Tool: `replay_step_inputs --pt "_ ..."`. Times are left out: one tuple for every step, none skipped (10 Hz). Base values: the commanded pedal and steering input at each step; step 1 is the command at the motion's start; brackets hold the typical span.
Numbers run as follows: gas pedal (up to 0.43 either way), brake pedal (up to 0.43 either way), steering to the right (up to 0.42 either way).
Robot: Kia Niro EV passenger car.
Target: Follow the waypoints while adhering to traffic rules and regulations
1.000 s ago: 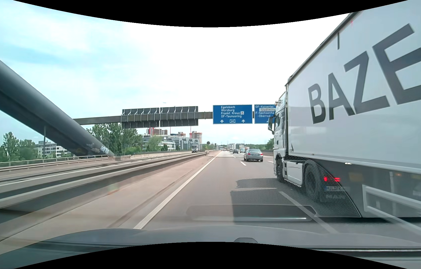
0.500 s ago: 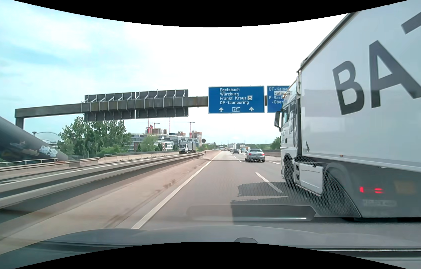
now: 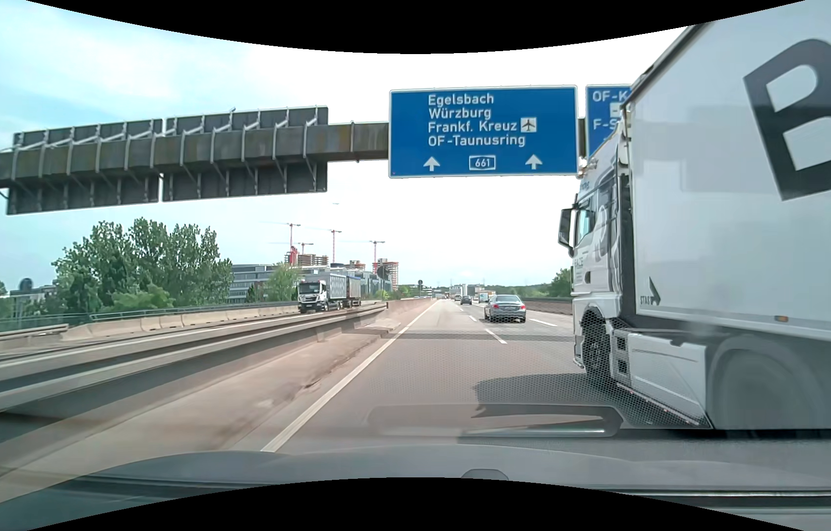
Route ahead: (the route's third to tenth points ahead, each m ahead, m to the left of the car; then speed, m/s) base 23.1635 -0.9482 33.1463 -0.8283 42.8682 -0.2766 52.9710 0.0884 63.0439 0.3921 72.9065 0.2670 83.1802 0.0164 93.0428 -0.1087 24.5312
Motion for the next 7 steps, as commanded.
replay_step_inputs --pt "0.079 0.0 -0.004" --pt "0.079 0.0 -0.004" --pt "0.079 0.0 -0.004" --pt "0.079 0.0 -0.004" --pt "0.079 0.0 -0.004" --pt "0.079 0.0 -0.004" --pt "0.079 0.0 -0.004"
